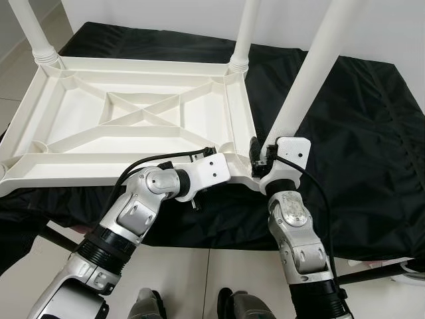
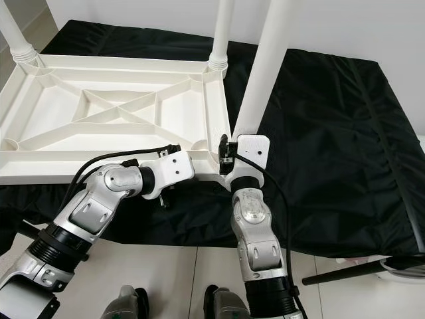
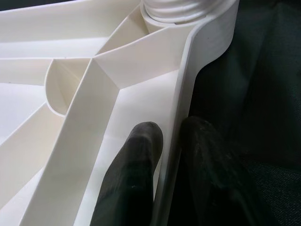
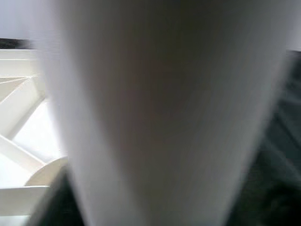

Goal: Building children table

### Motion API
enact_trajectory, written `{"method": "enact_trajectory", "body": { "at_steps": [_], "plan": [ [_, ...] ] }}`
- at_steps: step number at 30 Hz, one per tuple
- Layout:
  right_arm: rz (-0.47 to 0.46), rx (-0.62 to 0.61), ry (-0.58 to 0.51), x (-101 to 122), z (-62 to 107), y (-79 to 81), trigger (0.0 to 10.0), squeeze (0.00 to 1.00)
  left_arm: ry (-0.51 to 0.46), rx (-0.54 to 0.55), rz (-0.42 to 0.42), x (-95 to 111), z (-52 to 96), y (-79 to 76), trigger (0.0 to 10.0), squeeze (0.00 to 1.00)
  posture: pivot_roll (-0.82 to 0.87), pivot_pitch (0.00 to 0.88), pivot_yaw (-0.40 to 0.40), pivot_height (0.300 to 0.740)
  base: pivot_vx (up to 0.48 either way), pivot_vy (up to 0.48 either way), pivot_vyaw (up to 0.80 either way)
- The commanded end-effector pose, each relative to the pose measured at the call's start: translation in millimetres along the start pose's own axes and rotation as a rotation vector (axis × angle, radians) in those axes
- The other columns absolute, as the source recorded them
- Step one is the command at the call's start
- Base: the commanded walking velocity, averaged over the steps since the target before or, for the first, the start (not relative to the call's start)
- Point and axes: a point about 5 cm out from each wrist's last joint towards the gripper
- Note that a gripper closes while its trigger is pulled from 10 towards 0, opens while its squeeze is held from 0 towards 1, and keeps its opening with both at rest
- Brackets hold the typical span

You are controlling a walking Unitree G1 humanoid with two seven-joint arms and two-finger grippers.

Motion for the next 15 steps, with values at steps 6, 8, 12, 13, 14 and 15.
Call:
{"method": "enact_trajectory", "body": {
  "at_steps": [6, 8, 12, 13, 14, 15],
  "plan": [
    [-0.048, 0.031, 0.024, -7.6, 6.1, -0.9, 10.0, 1.00, -0.055, 0.040, -0.048, 12.9, 1.9, 0.3, 10.0, 0.00, -0.02, 0.148, -0.086, 0.740, 0.000, 0.000, 0.00],
    [-0.053, 0.058, 0.004, -5.9, 5.3, -2.8, 10.0, 1.00, -0.056, 0.039, -0.049, 13.0, 1.7, 0.3, 10.0, 0.00, -0.02, 0.146, -0.087, 0.740, 0.000, 0.000, 0.00],
    [-0.075, 0.218, -0.039, -3.6, 3.1, -6.2, 10.0, 1.00, -0.057, 0.038, -0.050, 13.3, 1.3, 0.1, 10.0, 0.00, -0.03, 0.144, -0.083, 0.740, 0.000, 0.000, 0.00],
    [-0.081, 0.327, -0.043, -6.1, 2.8, -13.3, 10.0, 0.77, -0.057, 0.036, -0.051, 13.3, 1.2, 0.1, 10.0, 0.00, -0.03, 0.145, -0.081, 0.740, 0.000, 0.000, 0.00],
    [-0.070, 0.408, -0.052, -7.8, 2.1, -22.2, 10.0, 0.00, -0.057, 0.036, -0.052, 13.3, 1.2, 0.2, 10.0, 0.00, -0.03, 0.146, -0.078, 0.740, 0.000, 0.000, 0.00],
    [-0.060, 0.451, -0.057, -8.7, 1.8, -28.5, 10.0, 0.00, -0.056, 0.035, -0.052, 13.3, 1.3, 0.4, 10.0, 0.00, -0.03, 0.146, -0.077, 0.740, 0.000, 0.000, 0.00]
  ]
}}
Point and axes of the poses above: a point about 5 cm out from each wrist's last joint towards the gripper, its own z axis pointing back from the gripper into the wrist, its own x axis along the axis of the wrist's last joint, y = z × x, and after that the axes turned 8 degrees about z, right-handed
